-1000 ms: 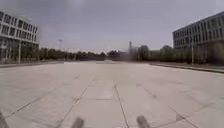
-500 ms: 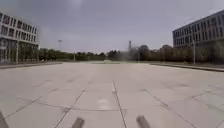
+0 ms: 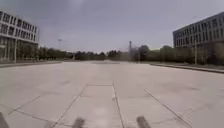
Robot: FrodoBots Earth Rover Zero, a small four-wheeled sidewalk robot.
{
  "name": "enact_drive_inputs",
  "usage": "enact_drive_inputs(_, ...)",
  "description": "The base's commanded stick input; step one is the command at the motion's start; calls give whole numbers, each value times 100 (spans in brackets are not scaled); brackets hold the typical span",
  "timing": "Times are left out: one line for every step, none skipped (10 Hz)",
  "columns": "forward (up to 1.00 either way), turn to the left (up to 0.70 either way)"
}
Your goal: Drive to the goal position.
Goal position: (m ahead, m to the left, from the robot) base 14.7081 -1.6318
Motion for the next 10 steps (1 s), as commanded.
enact_drive_inputs(70,0)
enact_drive_inputs(70,0)
enact_drive_inputs(70,0)
enact_drive_inputs(70,0)
enact_drive_inputs(70,0)
enact_drive_inputs(70,0)
enact_drive_inputs(70,0)
enact_drive_inputs(70,0)
enact_drive_inputs(70,0)
enact_drive_inputs(70,0)
